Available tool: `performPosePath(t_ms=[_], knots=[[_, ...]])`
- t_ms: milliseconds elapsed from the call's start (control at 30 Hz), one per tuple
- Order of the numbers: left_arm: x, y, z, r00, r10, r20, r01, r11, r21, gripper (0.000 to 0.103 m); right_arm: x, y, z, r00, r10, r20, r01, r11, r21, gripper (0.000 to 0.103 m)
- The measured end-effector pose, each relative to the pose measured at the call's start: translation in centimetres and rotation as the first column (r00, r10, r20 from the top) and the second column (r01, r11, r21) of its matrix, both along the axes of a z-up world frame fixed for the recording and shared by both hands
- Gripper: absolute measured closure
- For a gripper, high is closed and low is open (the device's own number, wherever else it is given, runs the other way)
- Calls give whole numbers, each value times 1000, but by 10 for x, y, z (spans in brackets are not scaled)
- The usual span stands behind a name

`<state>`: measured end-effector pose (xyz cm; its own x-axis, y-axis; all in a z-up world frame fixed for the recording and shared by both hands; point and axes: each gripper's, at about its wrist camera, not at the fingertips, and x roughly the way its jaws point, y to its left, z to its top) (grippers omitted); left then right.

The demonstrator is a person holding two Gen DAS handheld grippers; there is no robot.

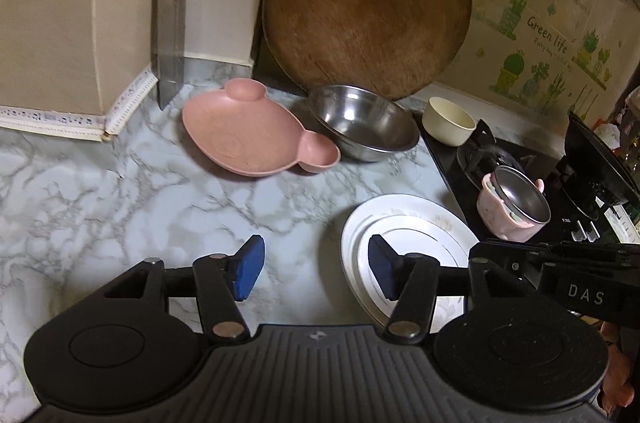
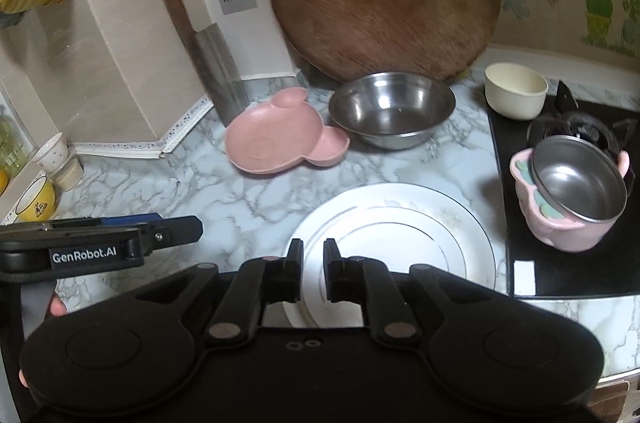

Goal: Organize plates and bowls
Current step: 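Move both grippers to the pink bear-shaped plate and close on its rim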

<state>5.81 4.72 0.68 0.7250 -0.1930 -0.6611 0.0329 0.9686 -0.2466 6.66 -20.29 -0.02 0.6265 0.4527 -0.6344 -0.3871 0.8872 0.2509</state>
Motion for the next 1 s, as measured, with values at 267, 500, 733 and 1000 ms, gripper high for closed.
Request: performPosePath(t_ms=[267, 500, 733, 1000], knots=[[19, 27, 0, 999, 37, 20, -37, 999, 14, 30, 8, 25, 8, 1000, 13, 29, -11, 999, -39, 88], [61, 45, -9, 997, 77, 10, -77, 995, 58, 29, 38, 43, 4, 997, 35, 68, -33, 999, -33, 14], [127, 59, -12, 996, 89, 13, -90, 989, 118, 29, 84, 57, -5, 999, 24, 23, -24, 1000, 12, 9], [199, 62, -29, 996, 82, -24, -78, 986, 151, 28, 132, 80, -31, 996, 18, -90, -16, 1000, 21, 8]])
